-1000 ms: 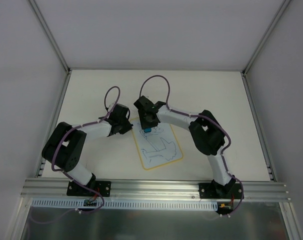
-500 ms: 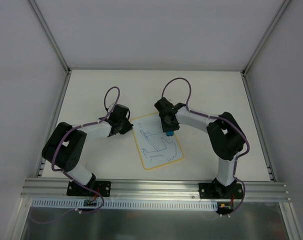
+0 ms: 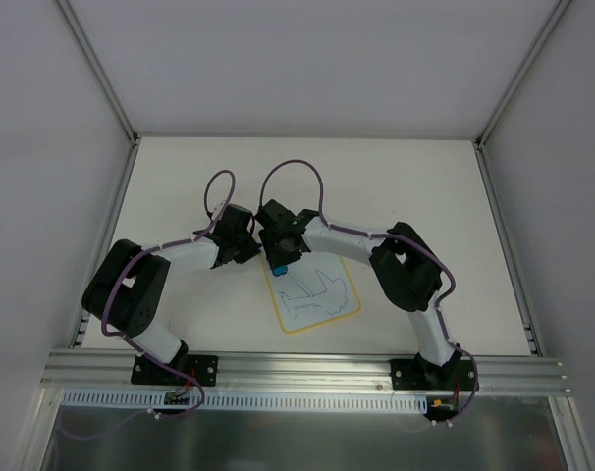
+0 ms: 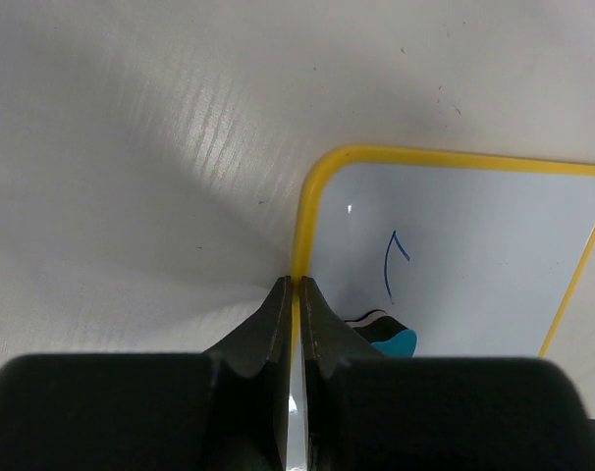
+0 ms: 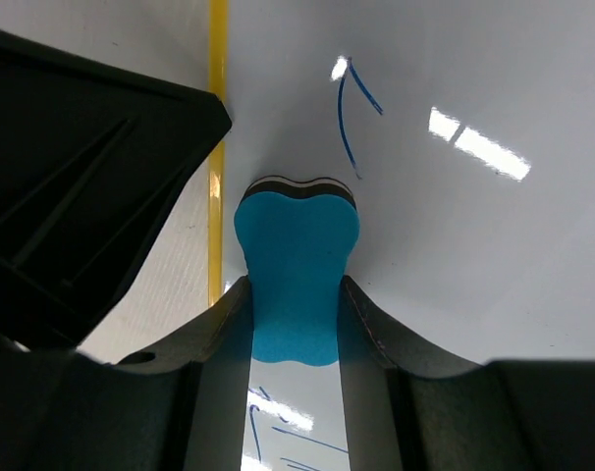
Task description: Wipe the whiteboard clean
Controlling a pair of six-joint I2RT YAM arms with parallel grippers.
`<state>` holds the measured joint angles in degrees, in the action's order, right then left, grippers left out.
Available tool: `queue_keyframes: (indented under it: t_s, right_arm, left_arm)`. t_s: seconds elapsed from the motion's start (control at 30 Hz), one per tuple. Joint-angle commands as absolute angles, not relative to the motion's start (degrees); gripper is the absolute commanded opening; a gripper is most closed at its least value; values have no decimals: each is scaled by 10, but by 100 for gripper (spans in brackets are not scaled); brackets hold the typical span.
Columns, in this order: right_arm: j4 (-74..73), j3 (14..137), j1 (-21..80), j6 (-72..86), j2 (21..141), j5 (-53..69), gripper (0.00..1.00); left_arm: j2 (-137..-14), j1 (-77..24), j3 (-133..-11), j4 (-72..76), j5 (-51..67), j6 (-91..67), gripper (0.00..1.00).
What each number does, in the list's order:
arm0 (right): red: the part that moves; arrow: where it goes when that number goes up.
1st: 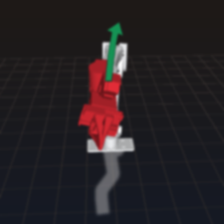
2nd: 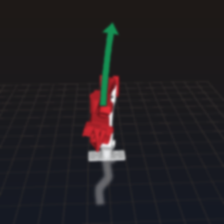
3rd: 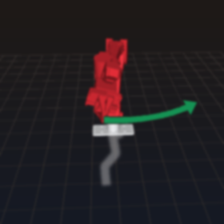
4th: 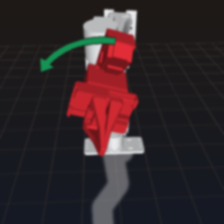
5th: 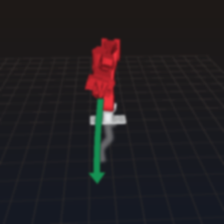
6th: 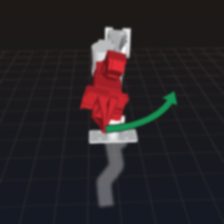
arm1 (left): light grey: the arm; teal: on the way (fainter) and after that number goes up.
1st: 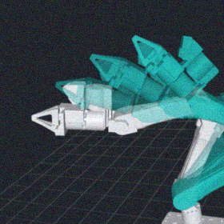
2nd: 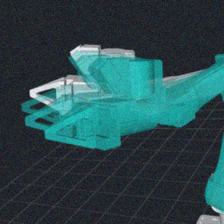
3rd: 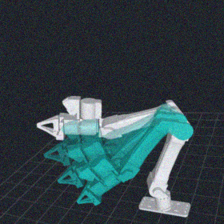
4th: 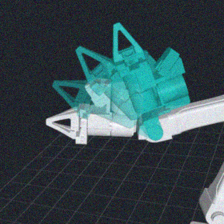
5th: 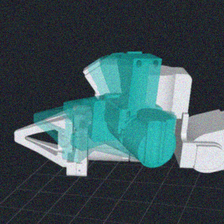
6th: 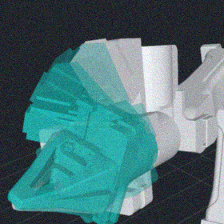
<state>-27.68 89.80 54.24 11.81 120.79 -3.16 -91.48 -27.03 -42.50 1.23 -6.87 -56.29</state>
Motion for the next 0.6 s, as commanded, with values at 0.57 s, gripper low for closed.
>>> queue_keyframes:
  t_s: [0.57]
  right_arm:
    - [-345,655,480,147,1063,-83,0]
  left_arm:
    - [-924,-279,-403,-60,-82,-553,0]
